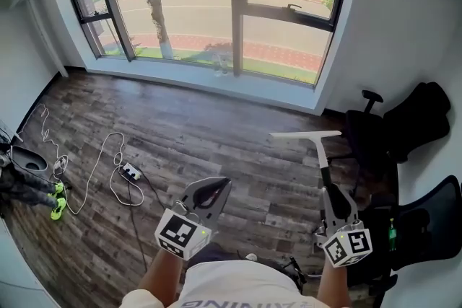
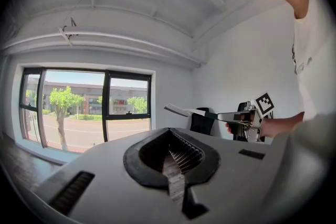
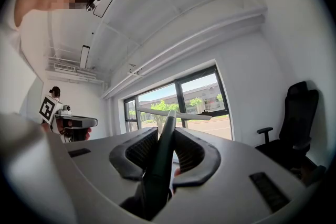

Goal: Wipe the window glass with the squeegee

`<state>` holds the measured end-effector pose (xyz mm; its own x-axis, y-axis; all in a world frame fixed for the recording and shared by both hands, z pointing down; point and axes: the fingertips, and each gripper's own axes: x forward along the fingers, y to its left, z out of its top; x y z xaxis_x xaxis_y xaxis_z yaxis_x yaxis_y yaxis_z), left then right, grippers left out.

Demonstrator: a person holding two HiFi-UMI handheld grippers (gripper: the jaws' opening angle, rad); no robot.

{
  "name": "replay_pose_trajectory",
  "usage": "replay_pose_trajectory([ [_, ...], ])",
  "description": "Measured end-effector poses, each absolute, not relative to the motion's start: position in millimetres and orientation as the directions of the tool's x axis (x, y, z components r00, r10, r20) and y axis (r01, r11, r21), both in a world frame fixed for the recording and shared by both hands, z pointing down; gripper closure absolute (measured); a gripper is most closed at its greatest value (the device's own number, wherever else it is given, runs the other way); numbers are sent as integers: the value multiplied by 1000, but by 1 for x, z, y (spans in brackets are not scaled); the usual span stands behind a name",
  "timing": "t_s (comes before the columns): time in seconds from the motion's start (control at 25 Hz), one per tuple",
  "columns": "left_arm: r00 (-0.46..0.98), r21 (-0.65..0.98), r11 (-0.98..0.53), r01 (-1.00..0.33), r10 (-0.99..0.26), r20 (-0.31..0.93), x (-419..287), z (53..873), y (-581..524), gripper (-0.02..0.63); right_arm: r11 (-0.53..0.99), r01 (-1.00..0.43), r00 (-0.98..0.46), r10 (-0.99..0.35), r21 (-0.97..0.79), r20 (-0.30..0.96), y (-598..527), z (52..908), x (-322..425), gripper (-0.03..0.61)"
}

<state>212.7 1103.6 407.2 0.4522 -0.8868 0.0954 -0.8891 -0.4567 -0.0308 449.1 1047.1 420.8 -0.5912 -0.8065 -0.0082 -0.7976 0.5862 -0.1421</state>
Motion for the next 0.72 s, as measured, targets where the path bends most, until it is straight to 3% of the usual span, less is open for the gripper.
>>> replay_pose_trajectory([
  [0.72,529,-6,-533,-846,-842,106,188,422,995,597,573,-814,-575,-818,-96,-9,966,415,419,479],
])
